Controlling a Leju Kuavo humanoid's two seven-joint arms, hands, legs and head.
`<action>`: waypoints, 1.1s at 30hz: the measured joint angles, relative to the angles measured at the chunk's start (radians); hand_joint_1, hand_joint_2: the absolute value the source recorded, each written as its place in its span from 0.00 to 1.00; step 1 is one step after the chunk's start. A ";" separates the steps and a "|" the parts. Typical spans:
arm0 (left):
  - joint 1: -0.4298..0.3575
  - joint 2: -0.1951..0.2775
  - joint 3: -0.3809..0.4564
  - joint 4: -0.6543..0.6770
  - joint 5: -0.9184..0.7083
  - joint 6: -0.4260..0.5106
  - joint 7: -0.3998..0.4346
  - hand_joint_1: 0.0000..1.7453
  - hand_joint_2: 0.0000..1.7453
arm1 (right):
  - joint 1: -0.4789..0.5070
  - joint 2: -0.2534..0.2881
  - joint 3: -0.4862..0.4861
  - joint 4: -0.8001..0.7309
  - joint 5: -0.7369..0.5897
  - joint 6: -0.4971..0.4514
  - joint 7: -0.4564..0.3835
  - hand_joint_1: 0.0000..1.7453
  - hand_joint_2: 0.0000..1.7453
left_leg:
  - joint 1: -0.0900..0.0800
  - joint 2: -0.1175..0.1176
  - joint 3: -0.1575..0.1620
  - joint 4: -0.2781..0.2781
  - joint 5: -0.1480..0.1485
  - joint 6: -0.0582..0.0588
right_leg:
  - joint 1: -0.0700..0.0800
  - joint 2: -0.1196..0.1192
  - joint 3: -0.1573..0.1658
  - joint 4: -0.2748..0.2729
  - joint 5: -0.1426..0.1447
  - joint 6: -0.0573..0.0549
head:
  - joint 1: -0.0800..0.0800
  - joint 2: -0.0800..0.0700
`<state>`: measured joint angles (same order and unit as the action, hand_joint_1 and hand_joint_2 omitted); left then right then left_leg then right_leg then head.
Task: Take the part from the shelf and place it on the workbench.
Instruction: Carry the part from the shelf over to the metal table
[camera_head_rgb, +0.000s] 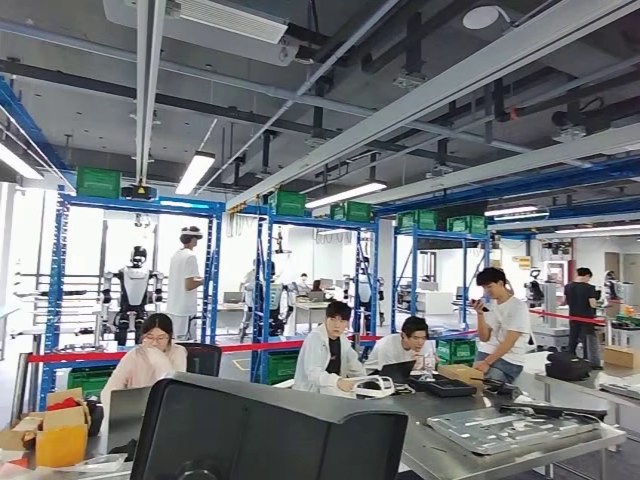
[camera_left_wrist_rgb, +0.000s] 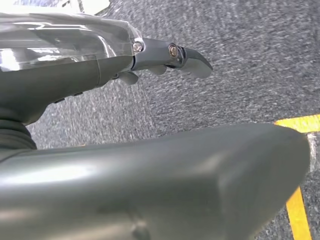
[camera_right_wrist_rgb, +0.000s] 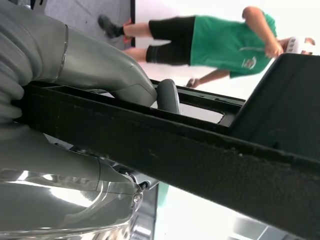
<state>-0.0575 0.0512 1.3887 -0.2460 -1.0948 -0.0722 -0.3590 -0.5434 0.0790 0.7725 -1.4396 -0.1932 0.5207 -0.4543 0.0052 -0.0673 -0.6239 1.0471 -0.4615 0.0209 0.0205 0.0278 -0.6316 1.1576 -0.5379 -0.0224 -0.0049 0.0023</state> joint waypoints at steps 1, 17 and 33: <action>-0.001 -0.002 0.000 0.000 0.000 0.000 0.000 0.00 1.00 | -0.002 0.000 0.000 -0.001 0.000 0.000 0.000 1.00 1.00 | 0.001 -0.011 -0.001 0.000 0.001 0.000 | 0.004 0.018 0.024 -0.061 0.030 -0.008 | 0.000 0.000; -0.004 0.002 0.004 0.000 0.008 -0.004 -0.005 0.00 1.00 | 0.004 0.011 -0.003 0.004 -0.023 -0.009 0.011 1.00 1.00 | 0.040 0.067 0.008 0.018 -0.018 -0.072 | -0.017 -0.037 0.064 -0.147 0.046 0.020 | 0.000 0.000; -0.003 0.006 0.007 0.000 0.005 -0.004 -0.008 0.00 1.00 | 0.010 0.011 -0.009 -0.005 -0.025 -0.009 0.011 1.00 1.00 | 0.006 0.053 0.052 -0.007 -0.051 -0.002 | 0.011 -0.025 0.004 -0.111 0.084 -0.009 | 0.000 0.000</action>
<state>-0.0610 0.0576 1.3954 -0.2461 -1.0895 -0.0763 -0.3666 -0.5330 0.0904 0.7631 -1.4447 -0.2182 0.5119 -0.4431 0.0112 -0.0140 -0.5718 1.0399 -0.5126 0.0187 0.0317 0.0032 -0.6279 1.0466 -0.4540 -0.0312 -0.0050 0.0025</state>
